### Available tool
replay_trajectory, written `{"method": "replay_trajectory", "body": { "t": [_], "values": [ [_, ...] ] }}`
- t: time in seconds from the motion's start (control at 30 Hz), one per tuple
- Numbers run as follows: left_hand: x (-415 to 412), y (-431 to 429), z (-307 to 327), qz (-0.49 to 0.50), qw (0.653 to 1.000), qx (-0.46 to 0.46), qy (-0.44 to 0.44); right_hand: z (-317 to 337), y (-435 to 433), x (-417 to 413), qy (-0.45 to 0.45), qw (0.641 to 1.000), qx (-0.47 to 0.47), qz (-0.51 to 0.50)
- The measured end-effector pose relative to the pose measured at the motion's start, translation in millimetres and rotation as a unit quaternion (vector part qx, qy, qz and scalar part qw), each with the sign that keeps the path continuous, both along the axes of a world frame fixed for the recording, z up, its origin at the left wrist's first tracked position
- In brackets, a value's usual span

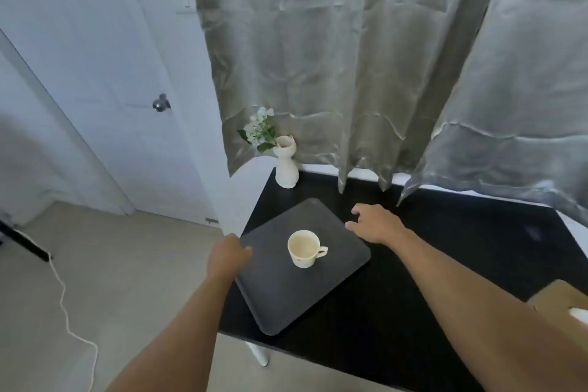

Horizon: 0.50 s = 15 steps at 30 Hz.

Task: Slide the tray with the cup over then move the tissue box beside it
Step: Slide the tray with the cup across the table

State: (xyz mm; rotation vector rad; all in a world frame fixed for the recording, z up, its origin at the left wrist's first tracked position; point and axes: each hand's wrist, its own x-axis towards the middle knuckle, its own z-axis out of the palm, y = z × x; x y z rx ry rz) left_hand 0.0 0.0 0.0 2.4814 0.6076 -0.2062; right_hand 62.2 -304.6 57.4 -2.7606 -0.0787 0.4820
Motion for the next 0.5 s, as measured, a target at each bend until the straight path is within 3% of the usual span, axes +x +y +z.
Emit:
{"method": "replay_trajectory", "body": {
  "t": [0.17, 0.5],
  "values": [
    [-11.4, -2.4, -38.0, 0.06, 0.993, -0.056, 0.086, -33.3, -0.6, 29.0, 0.049, 0.999, -0.003, -0.006],
    [2.0, -14.0, -71.6, 0.186, 0.971, -0.074, 0.131, -91.0, -7.6, 92.0, 0.066, 0.998, -0.008, 0.02]
  ]
}}
